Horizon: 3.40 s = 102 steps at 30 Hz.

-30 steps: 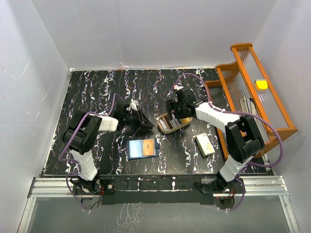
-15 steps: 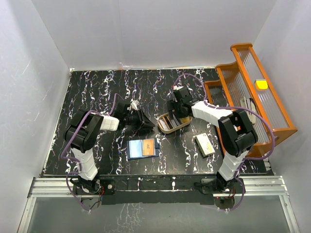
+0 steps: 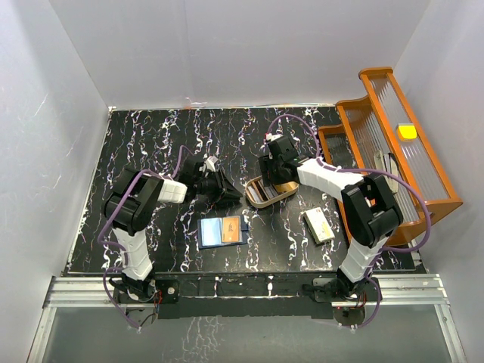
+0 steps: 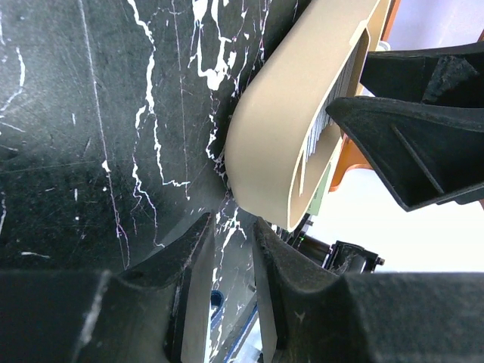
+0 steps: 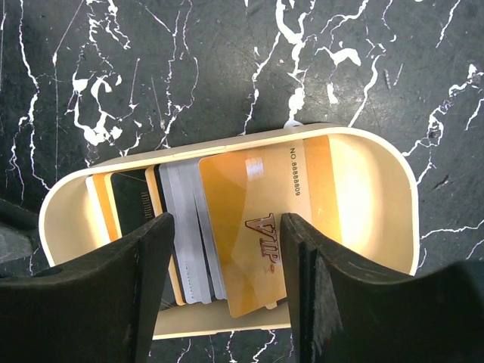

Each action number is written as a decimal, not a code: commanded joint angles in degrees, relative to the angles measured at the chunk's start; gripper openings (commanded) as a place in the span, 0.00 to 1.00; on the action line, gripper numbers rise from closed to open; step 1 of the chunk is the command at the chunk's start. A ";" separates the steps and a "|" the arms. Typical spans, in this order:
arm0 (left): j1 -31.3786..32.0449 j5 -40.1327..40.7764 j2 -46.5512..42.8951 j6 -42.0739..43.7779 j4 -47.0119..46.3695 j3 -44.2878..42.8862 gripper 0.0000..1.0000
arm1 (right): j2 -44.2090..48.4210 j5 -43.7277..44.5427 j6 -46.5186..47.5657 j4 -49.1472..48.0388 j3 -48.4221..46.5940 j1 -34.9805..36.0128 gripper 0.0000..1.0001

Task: Put the credit cards into the card holder
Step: Pick up the credit card from the storage box, then insert the credit card into the card holder.

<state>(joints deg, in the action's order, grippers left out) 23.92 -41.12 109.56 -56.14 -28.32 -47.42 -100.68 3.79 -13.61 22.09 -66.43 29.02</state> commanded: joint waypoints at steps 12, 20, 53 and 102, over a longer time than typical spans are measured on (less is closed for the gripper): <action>0.51 -1.44 -0.20 0.25 -0.63 -1.74 0.24 | 2.90 1.60 -1.02 -0.78 -0.26 0.42 0.30; 0.51 -1.46 -0.33 0.38 -0.28 -1.62 0.24 | 5.15 4.80 -0.68 0.39 -0.77 0.51 0.12; -2.18 18.74 -32.80 13.71 42.18 6.13 0.33 | 24.12 2.91 -11.00 8.96 -0.51 9.30 0.00; -5.11 20.20 -36.43 12.63 40.97 20.00 0.00 | 11.12 -1.73 -34.46 -13.08 15.34 25.21 0.00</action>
<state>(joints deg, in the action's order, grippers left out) 19.18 -22.48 73.43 -43.94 10.92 -28.25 -92.36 -2.22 -48.21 7.81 -51.53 54.00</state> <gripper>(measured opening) 0.007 0.009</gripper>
